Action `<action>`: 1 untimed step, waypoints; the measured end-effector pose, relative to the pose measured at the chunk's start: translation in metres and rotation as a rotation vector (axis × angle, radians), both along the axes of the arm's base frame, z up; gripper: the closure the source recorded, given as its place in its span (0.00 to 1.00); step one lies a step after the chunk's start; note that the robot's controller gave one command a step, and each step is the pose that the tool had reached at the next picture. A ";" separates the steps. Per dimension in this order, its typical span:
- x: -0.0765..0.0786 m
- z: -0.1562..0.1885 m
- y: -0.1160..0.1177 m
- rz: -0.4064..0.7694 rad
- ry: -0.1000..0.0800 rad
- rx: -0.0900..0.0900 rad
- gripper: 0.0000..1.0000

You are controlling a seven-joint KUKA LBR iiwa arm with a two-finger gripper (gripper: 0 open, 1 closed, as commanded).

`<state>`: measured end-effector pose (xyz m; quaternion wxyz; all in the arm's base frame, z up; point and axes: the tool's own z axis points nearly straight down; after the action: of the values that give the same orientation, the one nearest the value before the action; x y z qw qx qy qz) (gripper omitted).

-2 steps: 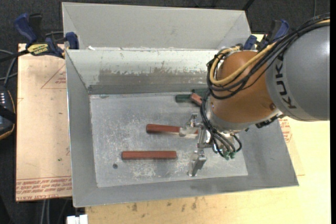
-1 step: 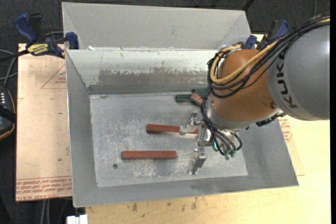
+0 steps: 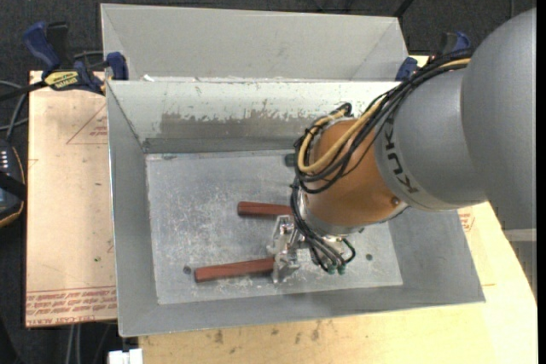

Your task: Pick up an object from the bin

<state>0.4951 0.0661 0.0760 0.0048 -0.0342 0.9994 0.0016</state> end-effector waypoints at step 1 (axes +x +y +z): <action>0.000 0.000 0.000 0.000 0.000 0.000 1.00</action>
Offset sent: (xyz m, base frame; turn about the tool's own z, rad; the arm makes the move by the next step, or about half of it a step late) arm 0.0110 -0.0098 0.1703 -0.0133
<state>0.4951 0.0660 0.0760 0.0048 -0.0340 0.9994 0.0016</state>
